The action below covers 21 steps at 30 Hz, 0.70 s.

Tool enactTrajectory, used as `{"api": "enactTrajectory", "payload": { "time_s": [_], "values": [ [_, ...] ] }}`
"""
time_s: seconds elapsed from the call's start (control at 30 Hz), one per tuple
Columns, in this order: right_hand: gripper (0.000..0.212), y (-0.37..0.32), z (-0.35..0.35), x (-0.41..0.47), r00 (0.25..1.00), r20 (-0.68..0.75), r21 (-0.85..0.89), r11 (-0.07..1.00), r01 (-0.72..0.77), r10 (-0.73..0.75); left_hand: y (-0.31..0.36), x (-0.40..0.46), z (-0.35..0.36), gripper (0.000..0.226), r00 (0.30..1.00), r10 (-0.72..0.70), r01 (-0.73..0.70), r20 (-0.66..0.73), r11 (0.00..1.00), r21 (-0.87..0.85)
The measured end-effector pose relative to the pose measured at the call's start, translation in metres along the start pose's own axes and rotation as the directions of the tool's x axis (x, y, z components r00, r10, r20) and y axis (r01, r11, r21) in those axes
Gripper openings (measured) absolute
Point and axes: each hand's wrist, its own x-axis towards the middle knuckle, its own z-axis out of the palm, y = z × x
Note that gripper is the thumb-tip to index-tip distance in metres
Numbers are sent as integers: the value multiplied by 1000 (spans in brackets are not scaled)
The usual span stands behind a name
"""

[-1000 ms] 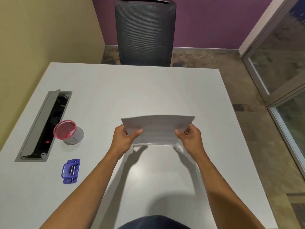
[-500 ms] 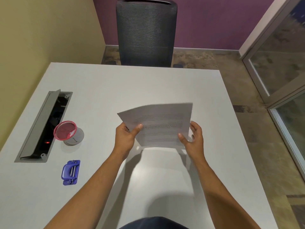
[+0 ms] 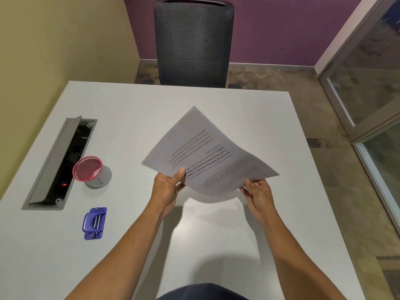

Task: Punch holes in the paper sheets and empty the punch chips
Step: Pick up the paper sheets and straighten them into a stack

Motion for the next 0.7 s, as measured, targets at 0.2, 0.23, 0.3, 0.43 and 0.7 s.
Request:
{"api": "enactTrajectory", "payload": {
  "time_s": [0.2,0.23,0.3,0.43,0.7],
  "values": [
    [30,-12,-14,9,995,-18,-210,973,93,-99,13,7,-40,36,998,44,-42,-39,998,50],
    [30,-13,-16,11,993,-24,-233,967,106,-114,17,9,-46,35,997,54,-50,-49,994,94],
    [30,-17,-19,15,989,-31,-270,954,130,-143,23,12,-56,31,996,76,-65,-47,976,210],
    [39,-22,-15,21,977,-14,-390,901,189,-211,32,22,-62,31,993,100,-114,55,877,466],
    [39,-15,-10,24,972,32,-446,867,222,-232,21,23,-52,24,975,221,-195,22,805,561]
  ]
}}
